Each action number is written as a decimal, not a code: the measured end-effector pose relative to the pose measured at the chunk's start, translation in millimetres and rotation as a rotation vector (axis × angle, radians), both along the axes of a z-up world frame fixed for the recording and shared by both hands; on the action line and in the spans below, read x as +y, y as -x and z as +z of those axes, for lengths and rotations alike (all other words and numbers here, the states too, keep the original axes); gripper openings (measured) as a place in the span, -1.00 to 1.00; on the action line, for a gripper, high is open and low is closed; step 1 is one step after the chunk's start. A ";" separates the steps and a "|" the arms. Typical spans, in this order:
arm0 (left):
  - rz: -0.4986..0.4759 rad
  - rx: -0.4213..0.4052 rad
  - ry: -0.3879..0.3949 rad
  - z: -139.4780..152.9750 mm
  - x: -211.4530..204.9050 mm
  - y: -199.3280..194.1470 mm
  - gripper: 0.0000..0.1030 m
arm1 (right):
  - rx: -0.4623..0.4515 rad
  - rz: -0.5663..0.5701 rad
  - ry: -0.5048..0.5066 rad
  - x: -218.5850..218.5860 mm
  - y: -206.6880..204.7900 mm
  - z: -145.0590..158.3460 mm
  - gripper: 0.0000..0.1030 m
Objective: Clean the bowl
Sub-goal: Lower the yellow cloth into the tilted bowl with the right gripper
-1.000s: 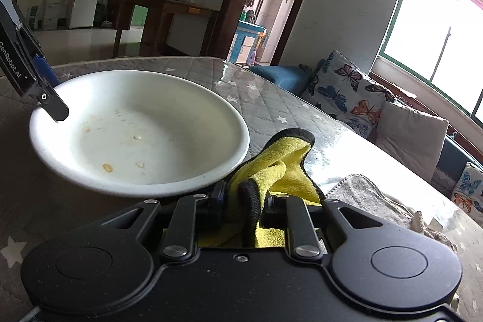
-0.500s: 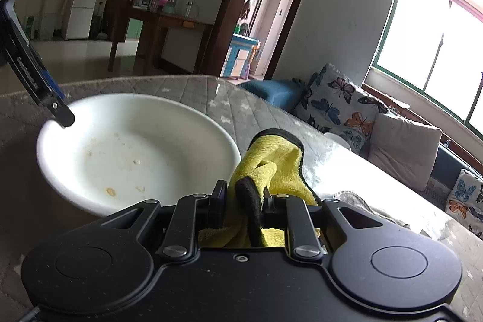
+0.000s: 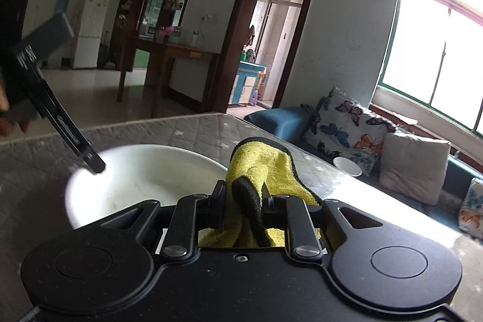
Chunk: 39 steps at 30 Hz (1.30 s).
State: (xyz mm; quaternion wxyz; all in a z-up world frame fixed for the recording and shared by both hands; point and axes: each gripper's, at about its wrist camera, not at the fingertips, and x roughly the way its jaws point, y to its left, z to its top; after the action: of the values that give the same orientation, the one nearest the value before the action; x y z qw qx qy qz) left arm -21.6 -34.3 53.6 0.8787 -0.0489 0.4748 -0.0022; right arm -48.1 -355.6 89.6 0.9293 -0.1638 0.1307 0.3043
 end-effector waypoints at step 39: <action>-0.101 -0.043 -0.018 -6.2 -18.3 -4.3 -0.47 | 0.185 -0.068 0.025 28.0 -12.2 -26.7 -0.58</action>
State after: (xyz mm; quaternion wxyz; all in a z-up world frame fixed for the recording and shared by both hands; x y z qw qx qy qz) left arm -17.4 -52.6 47.5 0.8878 -0.0167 0.4578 -0.0433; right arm -35.9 -327.6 62.9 0.9208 -0.1423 0.2252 0.2848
